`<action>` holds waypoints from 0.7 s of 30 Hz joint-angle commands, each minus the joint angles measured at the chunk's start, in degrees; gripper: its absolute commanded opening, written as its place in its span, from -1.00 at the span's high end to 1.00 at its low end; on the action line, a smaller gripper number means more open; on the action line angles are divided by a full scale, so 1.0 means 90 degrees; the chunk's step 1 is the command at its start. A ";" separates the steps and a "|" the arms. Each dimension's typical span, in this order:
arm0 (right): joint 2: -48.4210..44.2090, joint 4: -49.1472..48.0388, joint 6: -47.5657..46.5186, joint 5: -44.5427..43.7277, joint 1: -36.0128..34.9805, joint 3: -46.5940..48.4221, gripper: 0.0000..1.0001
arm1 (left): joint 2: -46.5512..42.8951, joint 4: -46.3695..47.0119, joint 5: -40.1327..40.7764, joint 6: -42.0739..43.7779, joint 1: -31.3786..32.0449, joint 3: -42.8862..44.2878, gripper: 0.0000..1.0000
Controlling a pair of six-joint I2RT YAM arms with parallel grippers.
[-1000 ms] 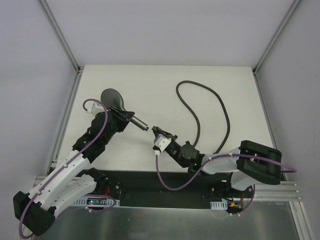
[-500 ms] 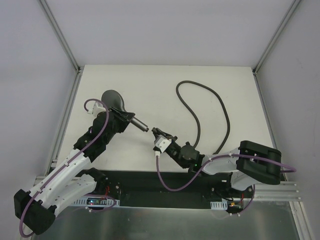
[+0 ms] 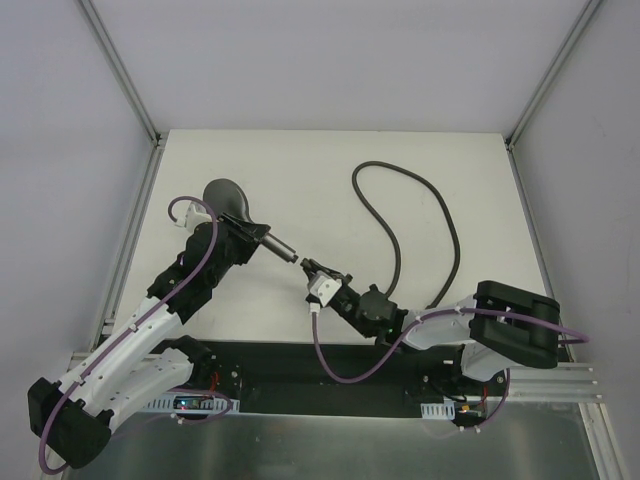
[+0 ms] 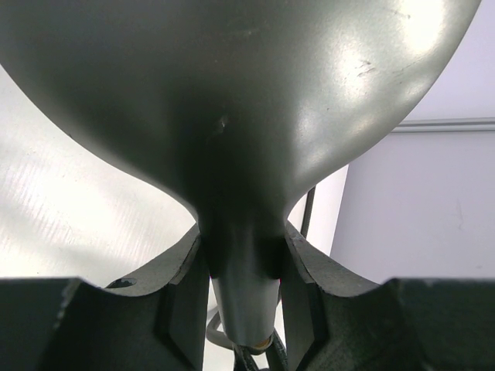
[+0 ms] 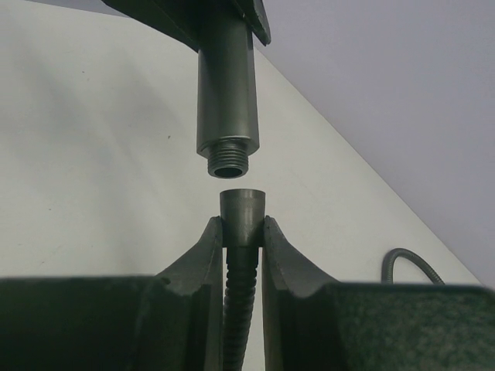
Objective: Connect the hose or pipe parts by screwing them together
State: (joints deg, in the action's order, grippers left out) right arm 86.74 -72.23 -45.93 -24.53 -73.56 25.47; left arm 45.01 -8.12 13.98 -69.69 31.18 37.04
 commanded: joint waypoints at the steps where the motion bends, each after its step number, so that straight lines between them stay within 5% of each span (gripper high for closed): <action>1: 0.0059 -0.0334 0.0162 0.0128 -0.0059 0.0265 0.99 | -0.0041 0.0326 -0.0039 0.0019 0.0032 0.0299 1.00; 21: 0.0235 -0.0295 0.0299 0.0138 -0.0069 0.0451 0.99 | 0.0008 0.0326 -0.0244 -0.0157 0.0022 0.0231 1.00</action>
State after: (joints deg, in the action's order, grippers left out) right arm 88.47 -72.18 -44.99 -23.53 -73.78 27.11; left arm 45.54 -8.14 13.06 -70.24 31.18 37.04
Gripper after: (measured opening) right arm 0.188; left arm 0.330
